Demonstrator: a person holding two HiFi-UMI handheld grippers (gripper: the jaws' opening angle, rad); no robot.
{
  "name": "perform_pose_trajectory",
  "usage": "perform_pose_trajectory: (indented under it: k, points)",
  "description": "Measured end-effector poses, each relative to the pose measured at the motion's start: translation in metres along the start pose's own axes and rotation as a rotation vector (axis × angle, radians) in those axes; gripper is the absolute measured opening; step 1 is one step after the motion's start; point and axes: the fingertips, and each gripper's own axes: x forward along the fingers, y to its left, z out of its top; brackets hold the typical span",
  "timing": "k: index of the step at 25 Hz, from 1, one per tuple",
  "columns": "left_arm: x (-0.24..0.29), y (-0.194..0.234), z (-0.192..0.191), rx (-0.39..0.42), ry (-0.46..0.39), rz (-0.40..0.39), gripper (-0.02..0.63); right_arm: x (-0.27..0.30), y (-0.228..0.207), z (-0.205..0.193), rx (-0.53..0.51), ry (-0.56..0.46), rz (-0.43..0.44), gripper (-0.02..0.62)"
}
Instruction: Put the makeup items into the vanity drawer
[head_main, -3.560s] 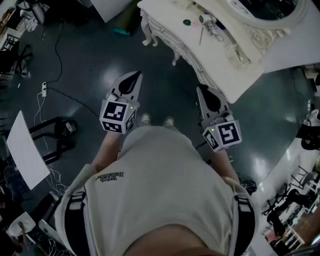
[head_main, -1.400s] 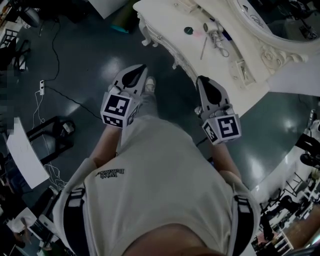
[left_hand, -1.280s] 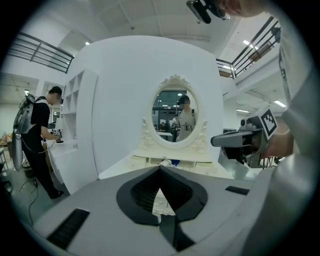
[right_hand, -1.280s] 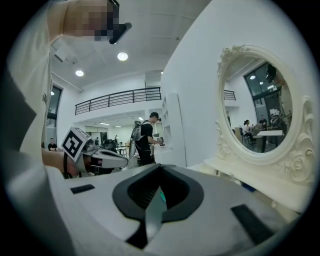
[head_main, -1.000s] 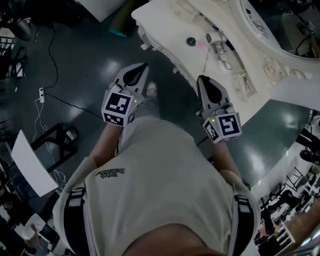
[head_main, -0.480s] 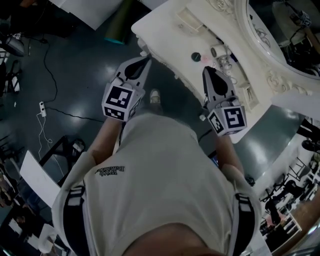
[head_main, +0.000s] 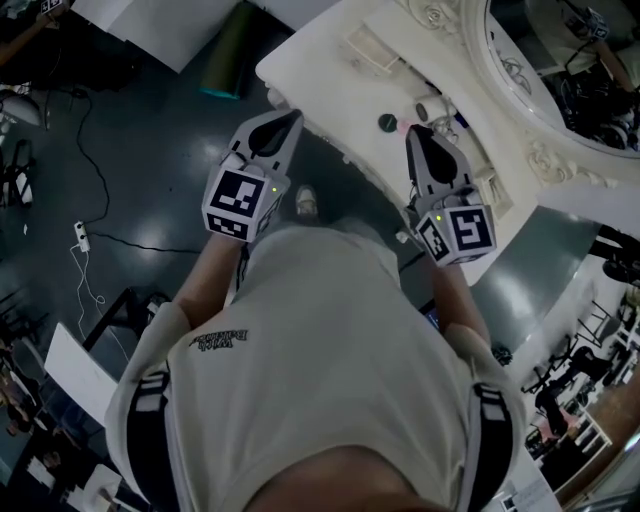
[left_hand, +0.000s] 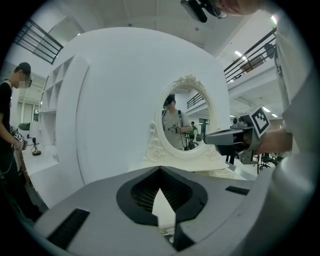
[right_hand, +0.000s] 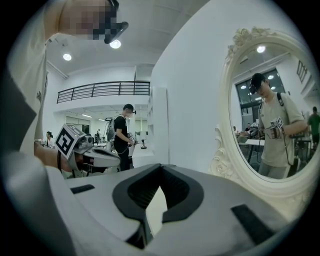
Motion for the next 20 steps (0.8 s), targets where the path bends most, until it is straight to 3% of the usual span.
perform_pose_trajectory:
  k: [20]
  points:
    - [0.053, -0.031, -0.008, -0.065, 0.078, 0.045, 0.014, 0.015, -0.059, -0.029, 0.025, 0.059, 0.106, 0.003]
